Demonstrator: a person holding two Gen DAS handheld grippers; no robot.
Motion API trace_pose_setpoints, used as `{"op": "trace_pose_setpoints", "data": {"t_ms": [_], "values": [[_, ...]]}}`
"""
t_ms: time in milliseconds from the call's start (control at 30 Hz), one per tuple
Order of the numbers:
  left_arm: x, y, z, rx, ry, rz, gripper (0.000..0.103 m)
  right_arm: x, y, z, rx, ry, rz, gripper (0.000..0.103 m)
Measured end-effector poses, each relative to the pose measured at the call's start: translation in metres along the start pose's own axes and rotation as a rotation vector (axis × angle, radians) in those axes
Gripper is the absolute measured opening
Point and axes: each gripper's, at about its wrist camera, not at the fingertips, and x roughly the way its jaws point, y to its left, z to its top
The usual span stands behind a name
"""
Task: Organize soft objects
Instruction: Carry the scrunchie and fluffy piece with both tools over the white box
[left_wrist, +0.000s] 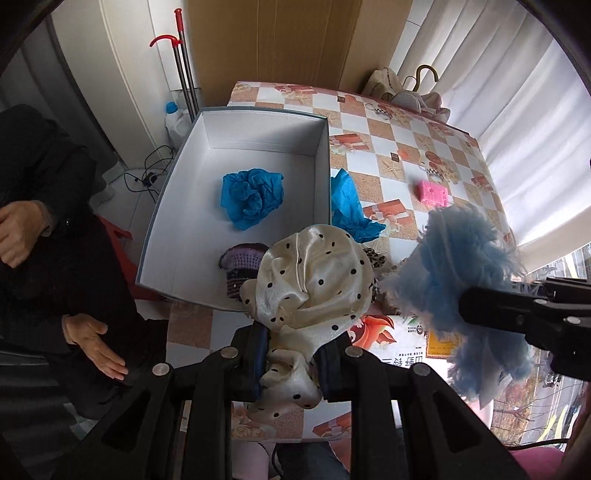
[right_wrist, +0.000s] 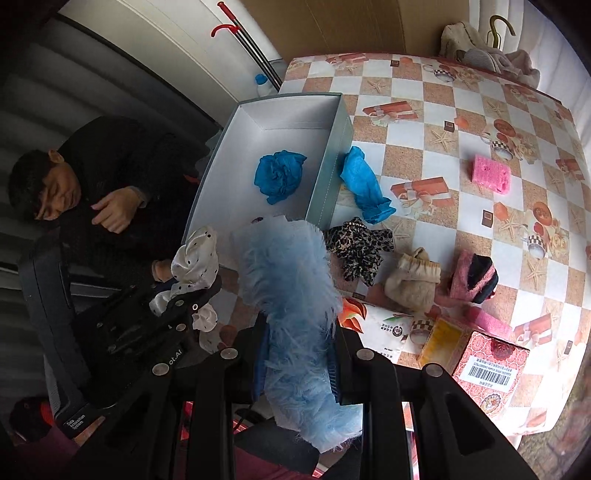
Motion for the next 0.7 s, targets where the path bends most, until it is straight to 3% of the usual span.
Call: {"op": "trace_pose_setpoints", "data": {"t_ms": [367, 700], "values": [[0.012, 0.027, 0.010, -0.061, 0.009, 0.037, 0.024, 0.027, 0.030, 0.031, -0.073, 0.042, -0.026, 0.028], [0.031, 0.052, 0.038, -0.108, 0.016, 0.083, 0.024, 0.043, 0.043, 0.065, -0.099, 0.026, -0.063, 0.028]]}}
